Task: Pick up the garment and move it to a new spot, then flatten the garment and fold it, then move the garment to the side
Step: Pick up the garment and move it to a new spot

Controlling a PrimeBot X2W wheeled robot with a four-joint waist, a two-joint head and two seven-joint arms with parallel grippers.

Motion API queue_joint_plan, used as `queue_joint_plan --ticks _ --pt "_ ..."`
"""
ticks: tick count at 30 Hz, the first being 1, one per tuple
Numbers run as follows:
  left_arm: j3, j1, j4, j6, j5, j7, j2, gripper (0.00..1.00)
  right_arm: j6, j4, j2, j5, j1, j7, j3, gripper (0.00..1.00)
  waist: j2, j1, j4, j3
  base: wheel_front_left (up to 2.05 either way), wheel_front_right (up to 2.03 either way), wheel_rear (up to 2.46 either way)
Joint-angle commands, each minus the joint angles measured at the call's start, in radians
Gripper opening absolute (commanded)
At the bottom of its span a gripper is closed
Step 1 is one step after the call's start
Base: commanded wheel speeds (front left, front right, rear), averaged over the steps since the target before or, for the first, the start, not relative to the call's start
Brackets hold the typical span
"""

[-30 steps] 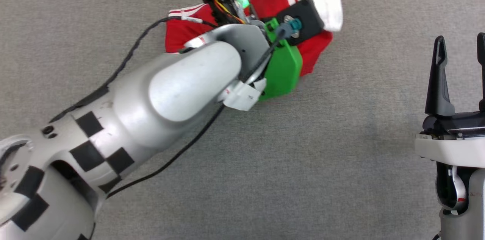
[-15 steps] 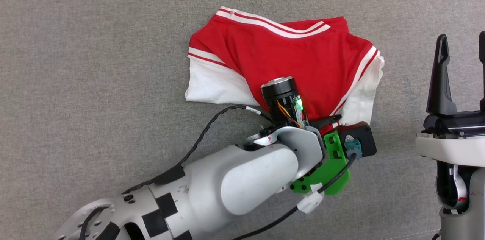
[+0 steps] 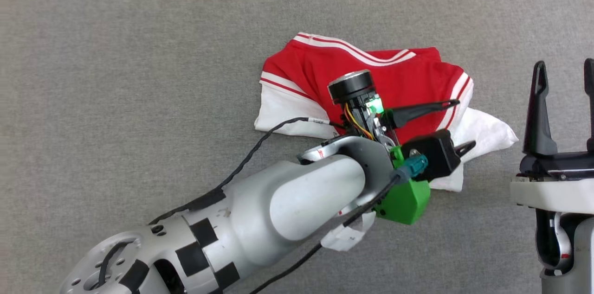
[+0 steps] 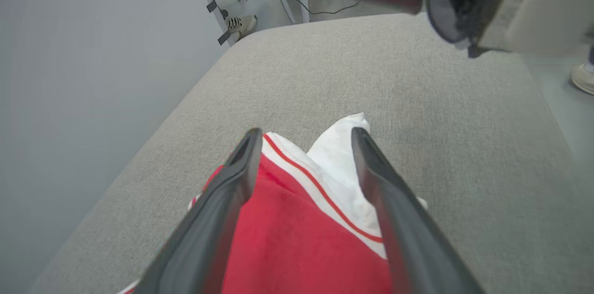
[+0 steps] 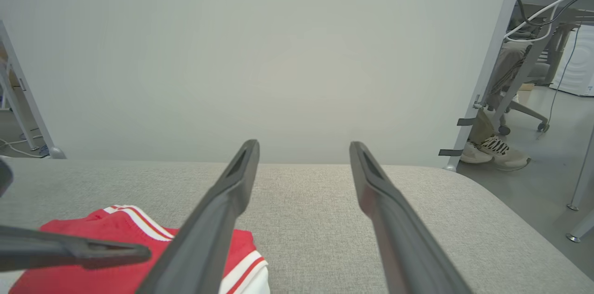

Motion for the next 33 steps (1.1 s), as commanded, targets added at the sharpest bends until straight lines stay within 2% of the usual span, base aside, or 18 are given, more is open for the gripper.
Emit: queue_joint_plan --ticks 1,6,11,16,23,29,33 --pt "0.015 -0.006 0.007 0.018 -0.012 -0.039 -0.003 1.0 -0.001 0.004 -0.002 -0.008 0.021 -0.005 -0.001 1.0 -0.0001 0.0001 0.056 -0.074 0.0 0.0 0.0" --pt "0.084 0.032 0.006 0.12 -0.019 -0.118 0.012 1.0 -0.001 0.008 -0.002 -0.026 0.055 -0.005 -0.003 1.0 -0.0001 0.0001 0.095 -0.128 0.0 0.0 0.0" --pt "0.19 0.114 -0.036 0.235 -0.03 -0.14 0.094 1.0 -0.001 0.008 -0.002 -0.05 0.082 -0.005 -0.003 1.0 -0.0001 0.0001 0.129 -0.164 0.0 0.0 0.0" --pt "0.342 0.24 -0.157 0.346 -0.015 -0.142 0.199 1.0 -0.001 0.013 -0.002 -0.077 0.099 -0.005 0.001 1.0 -0.0001 0.0001 0.156 -0.19 0.0 0.0 0.0" --pt "0.554 0.472 -0.302 0.465 0.027 -0.142 0.287 1.0 -0.001 0.037 -0.002 -0.08 0.125 -0.005 0.011 1.0 -0.0001 0.0001 0.18 -0.222 0.0 0.0 0.0" --pt "0.725 0.681 -0.401 0.503 0.068 -0.142 0.299 1.0 -0.001 0.06 -0.002 -0.07 0.145 -0.005 0.021 1.0 -0.0001 0.0001 0.194 -0.243 0.0 0.0 0.0" --pt "0.825 0.799 -0.448 0.484 0.094 -0.142 0.271 1.0 -0.001 0.076 -0.002 -0.061 0.159 -0.005 0.024 1.0 -0.0001 0.0001 0.2 -0.258 0.0 0.0 0.0"
